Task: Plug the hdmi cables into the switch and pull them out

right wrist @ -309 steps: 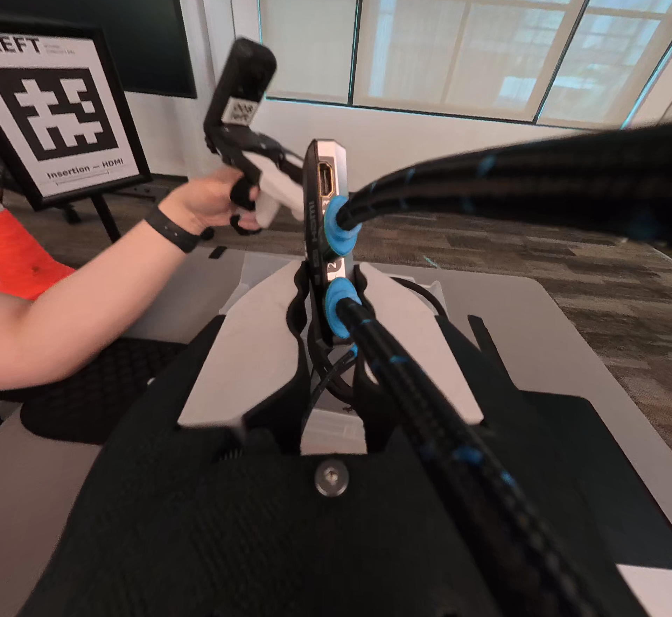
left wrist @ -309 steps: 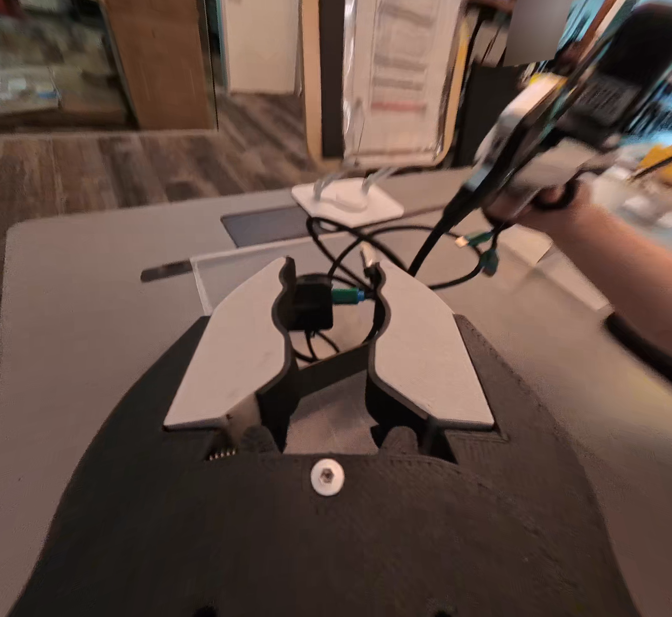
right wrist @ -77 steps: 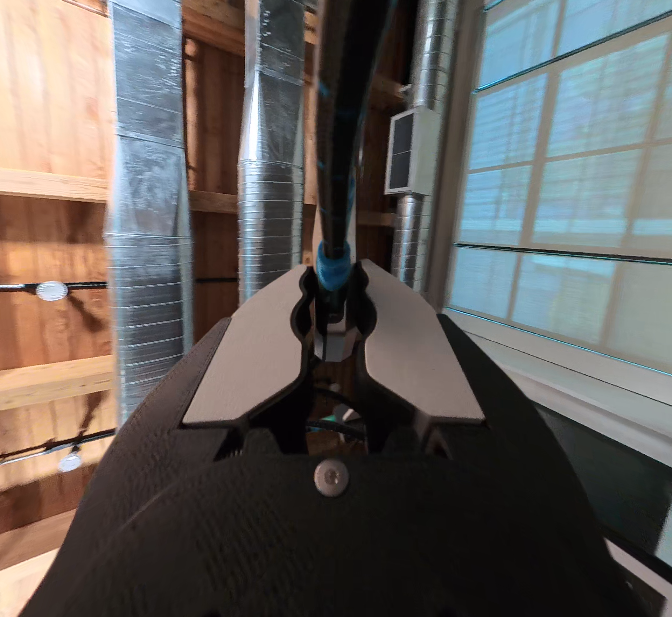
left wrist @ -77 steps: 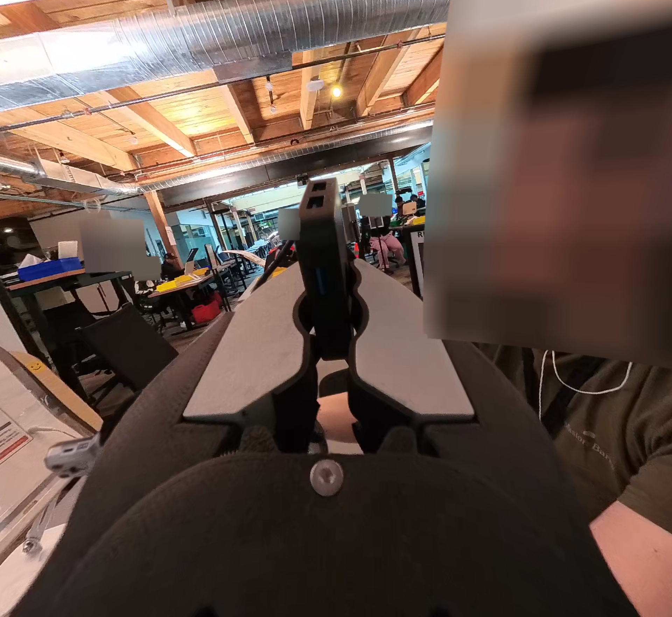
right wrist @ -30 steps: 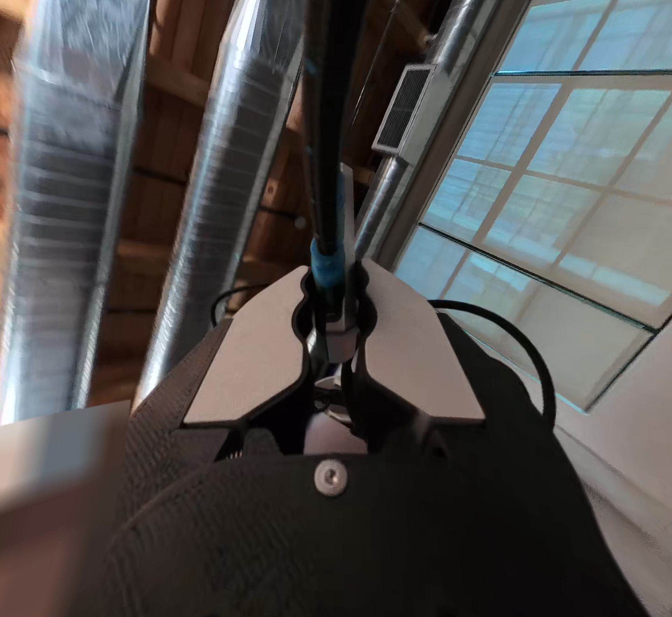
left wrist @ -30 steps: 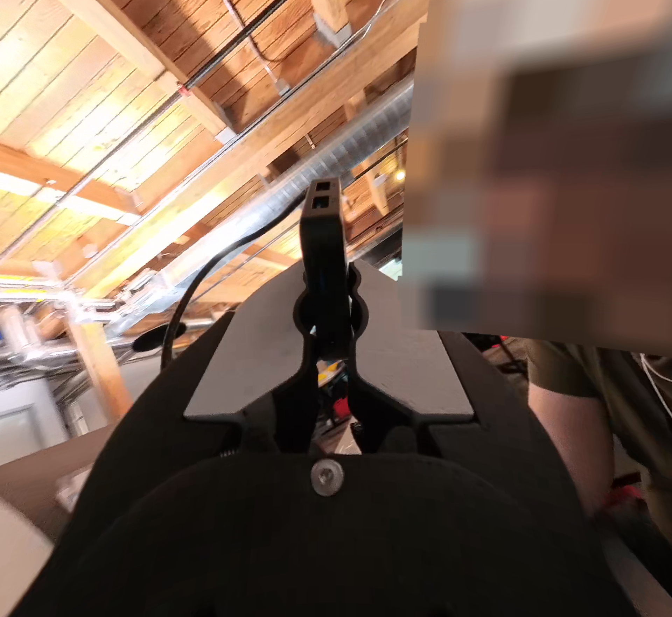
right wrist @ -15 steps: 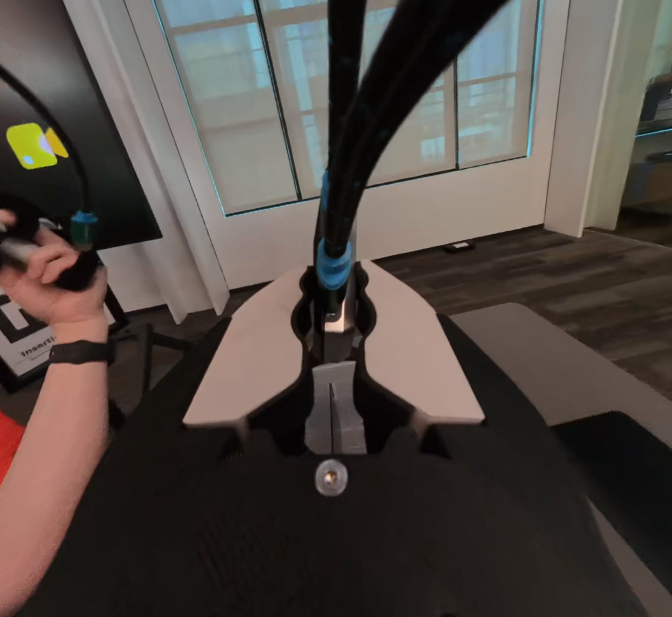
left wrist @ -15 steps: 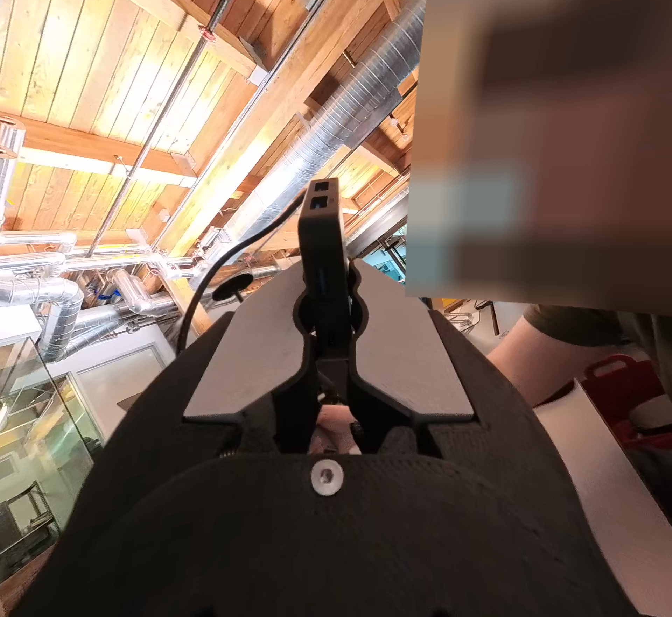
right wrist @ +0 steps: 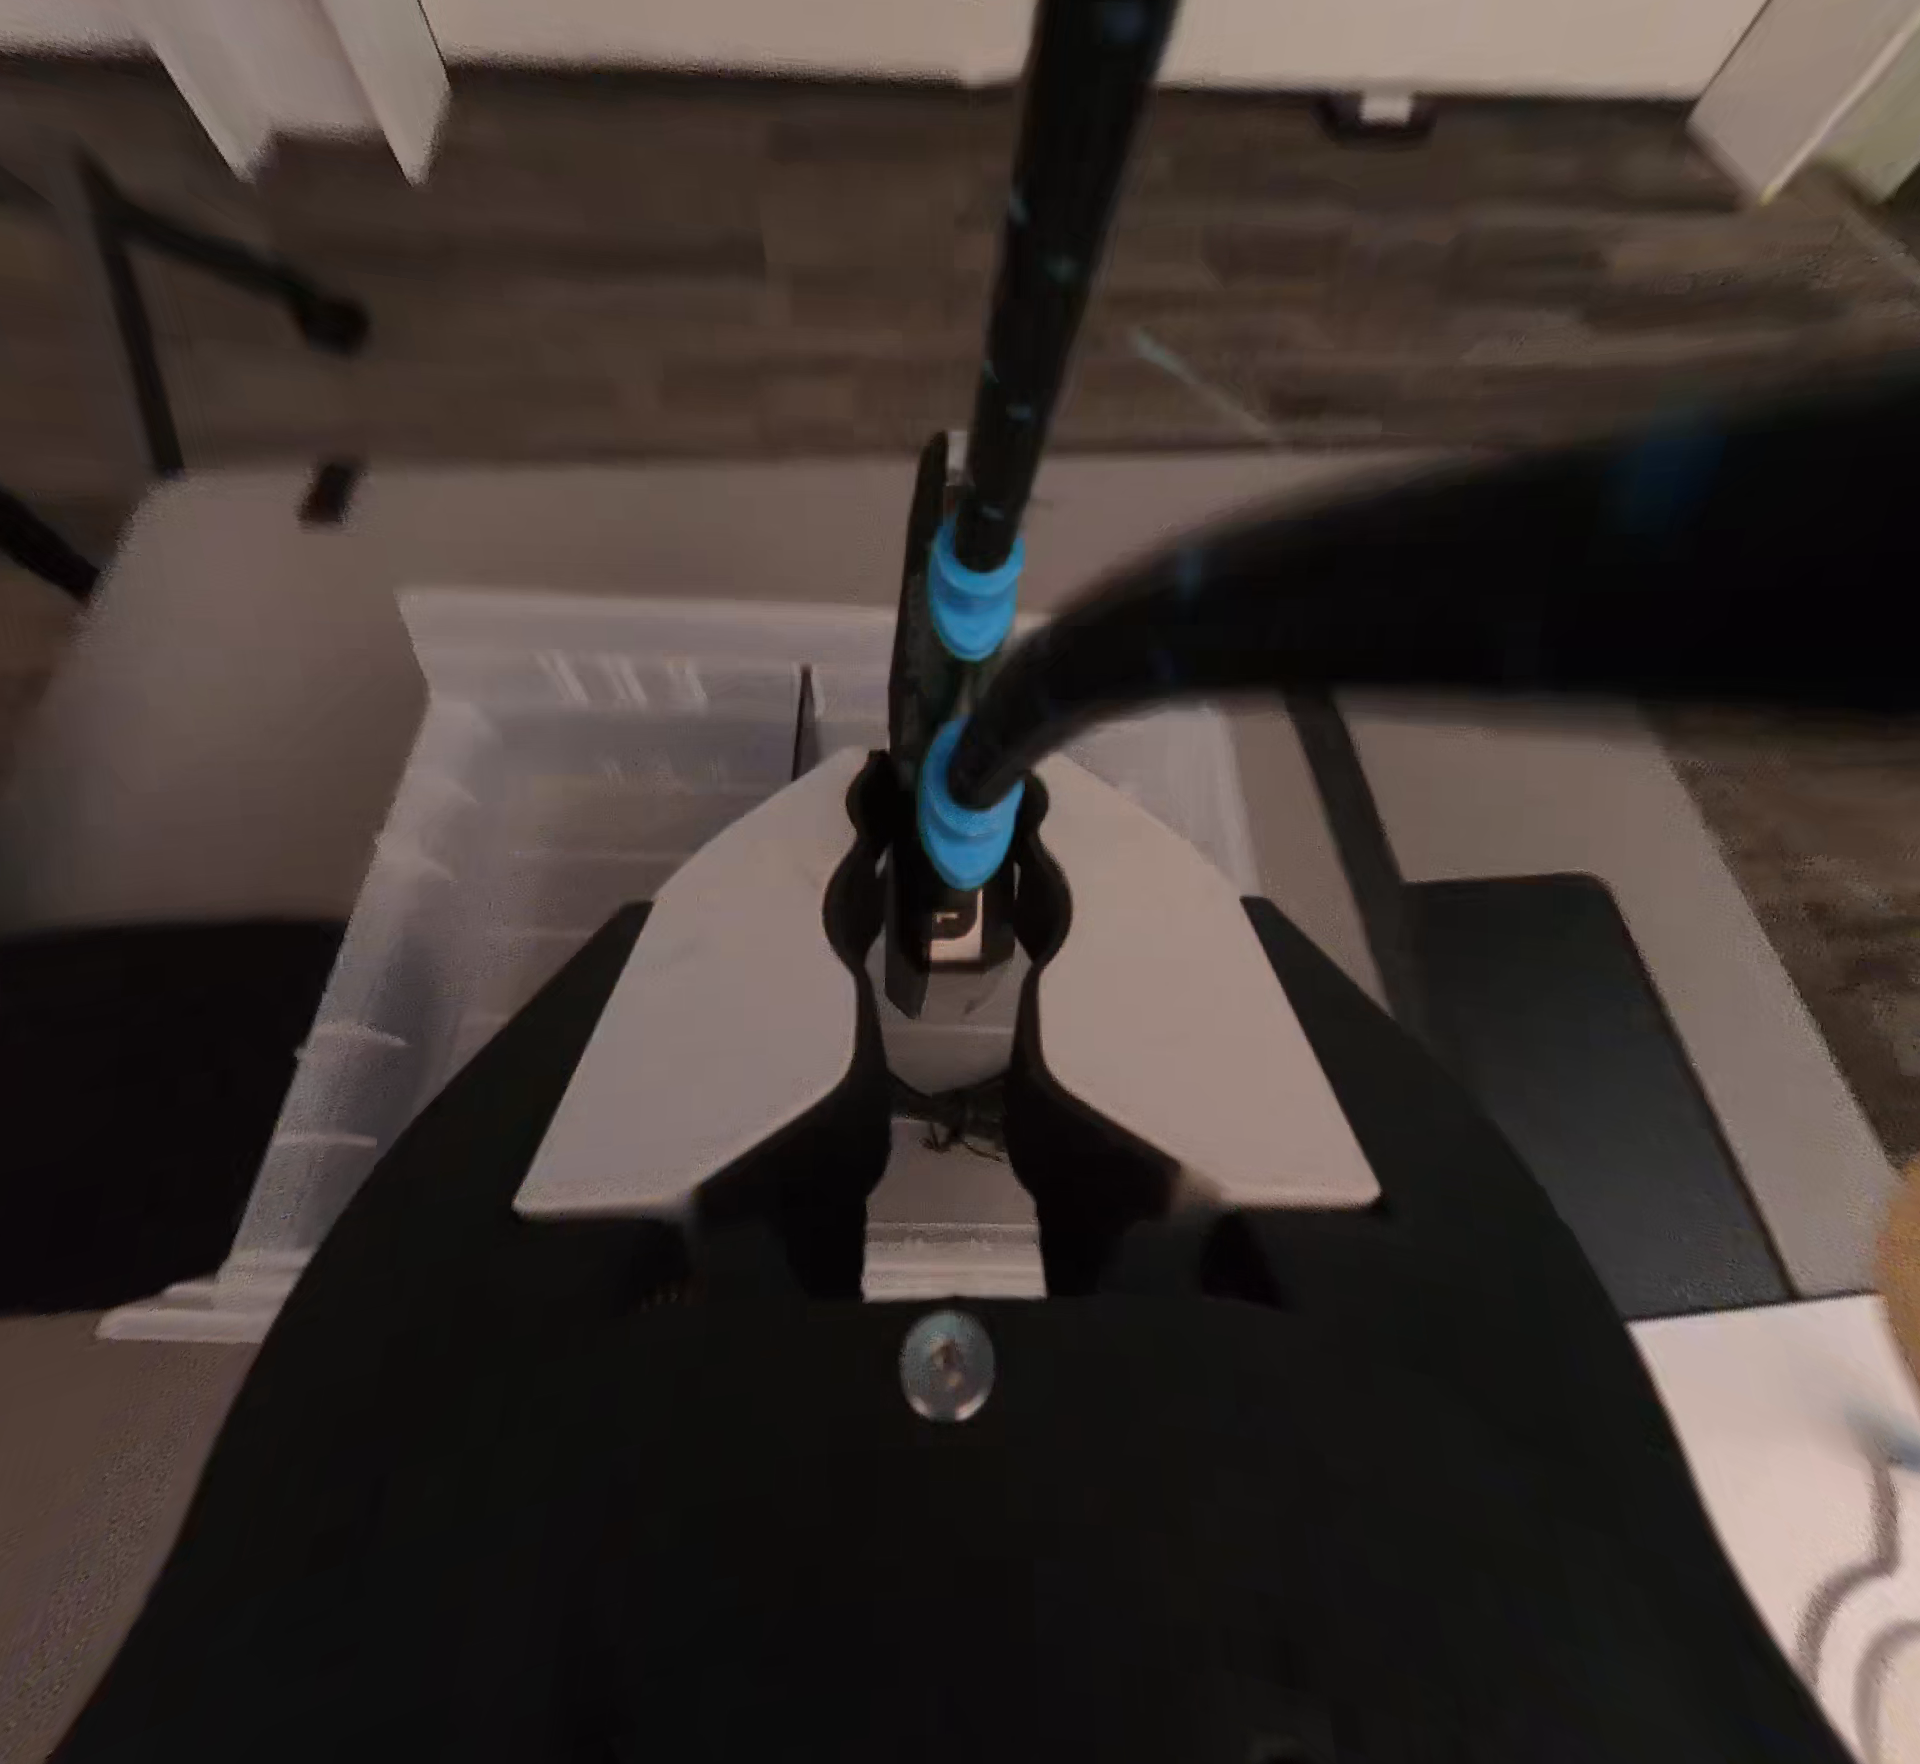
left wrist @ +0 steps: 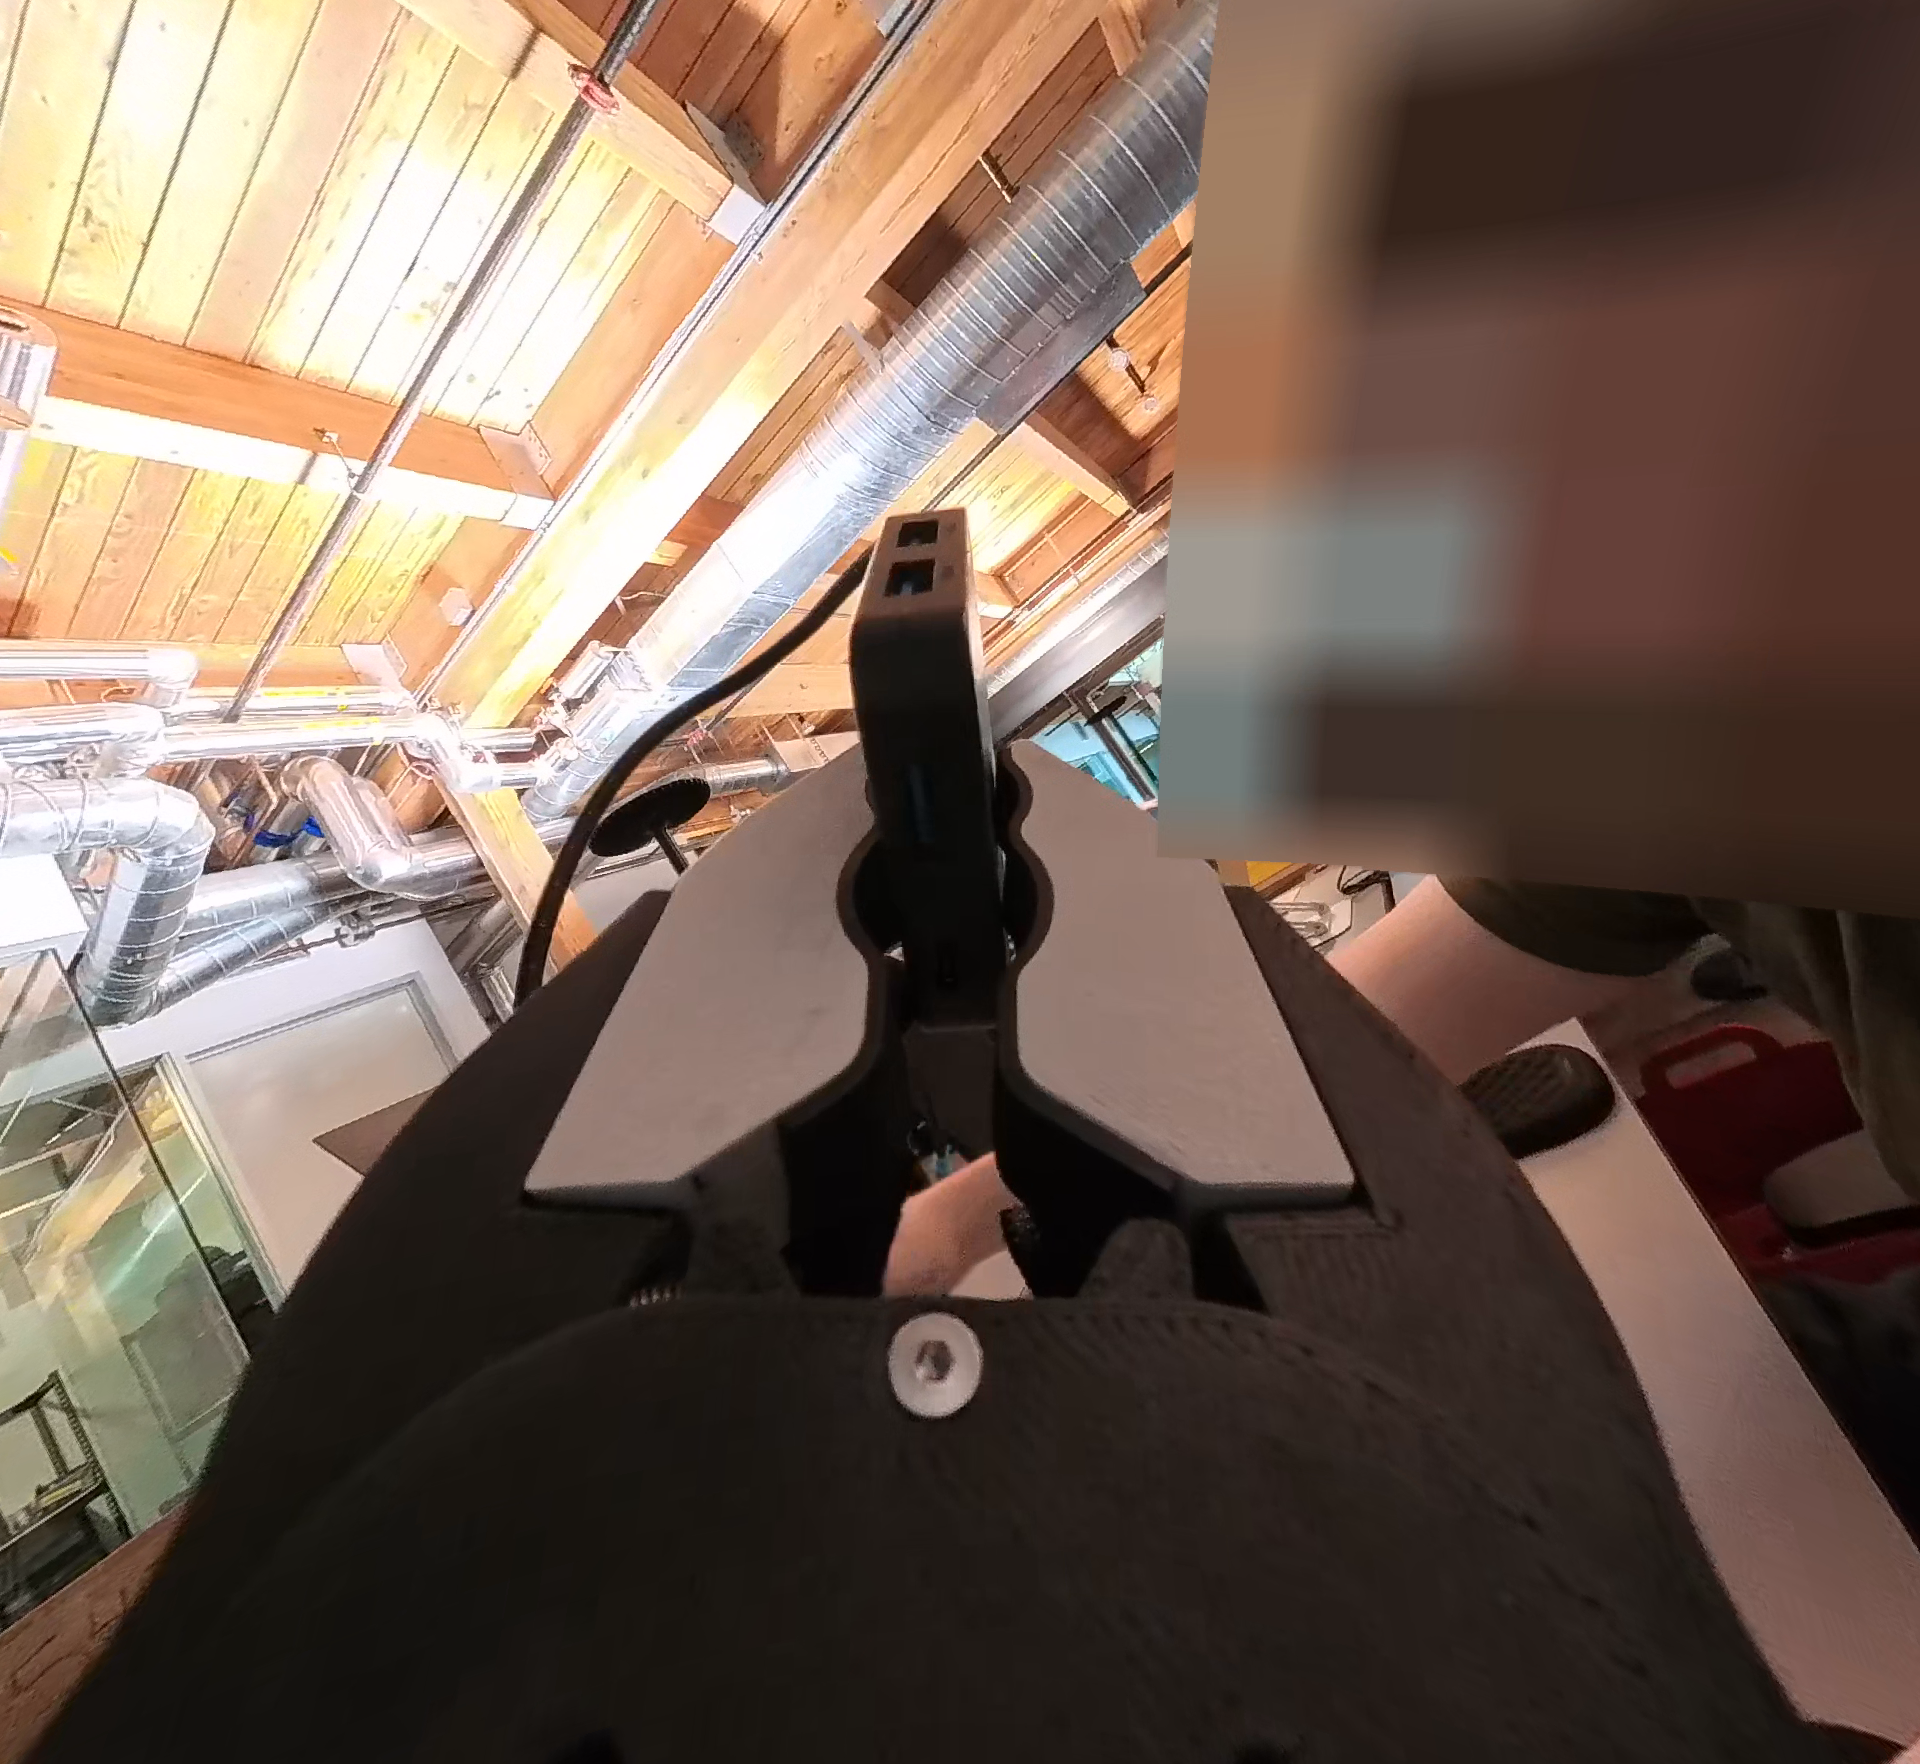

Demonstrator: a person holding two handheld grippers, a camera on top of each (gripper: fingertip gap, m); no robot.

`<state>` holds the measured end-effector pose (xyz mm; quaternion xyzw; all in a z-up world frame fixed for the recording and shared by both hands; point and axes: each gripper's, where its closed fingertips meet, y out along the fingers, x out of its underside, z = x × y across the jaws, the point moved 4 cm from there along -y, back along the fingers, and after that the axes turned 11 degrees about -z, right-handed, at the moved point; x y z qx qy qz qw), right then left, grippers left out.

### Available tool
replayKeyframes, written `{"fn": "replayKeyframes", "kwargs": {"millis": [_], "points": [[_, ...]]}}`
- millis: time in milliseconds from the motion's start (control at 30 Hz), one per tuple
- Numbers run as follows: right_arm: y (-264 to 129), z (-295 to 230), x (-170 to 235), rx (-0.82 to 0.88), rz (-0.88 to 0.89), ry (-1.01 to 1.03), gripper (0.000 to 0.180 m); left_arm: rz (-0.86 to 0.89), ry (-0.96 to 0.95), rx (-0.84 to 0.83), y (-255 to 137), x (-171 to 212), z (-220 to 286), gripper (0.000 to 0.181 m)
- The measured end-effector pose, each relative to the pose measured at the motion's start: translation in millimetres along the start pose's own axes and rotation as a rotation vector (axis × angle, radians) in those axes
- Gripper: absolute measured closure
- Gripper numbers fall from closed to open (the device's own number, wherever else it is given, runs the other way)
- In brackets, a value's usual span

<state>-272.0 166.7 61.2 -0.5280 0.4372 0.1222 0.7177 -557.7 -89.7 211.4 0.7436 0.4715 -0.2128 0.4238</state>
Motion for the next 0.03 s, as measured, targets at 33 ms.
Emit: {"fn": "replayKeyframes", "kwargs": {"millis": [33], "points": [[13.6,-5.5,5.6,-0.031,-0.041,0.005,0.158,-0.001,0.001,-0.001,-0.5,-0.2,0.3,0.167]]}}
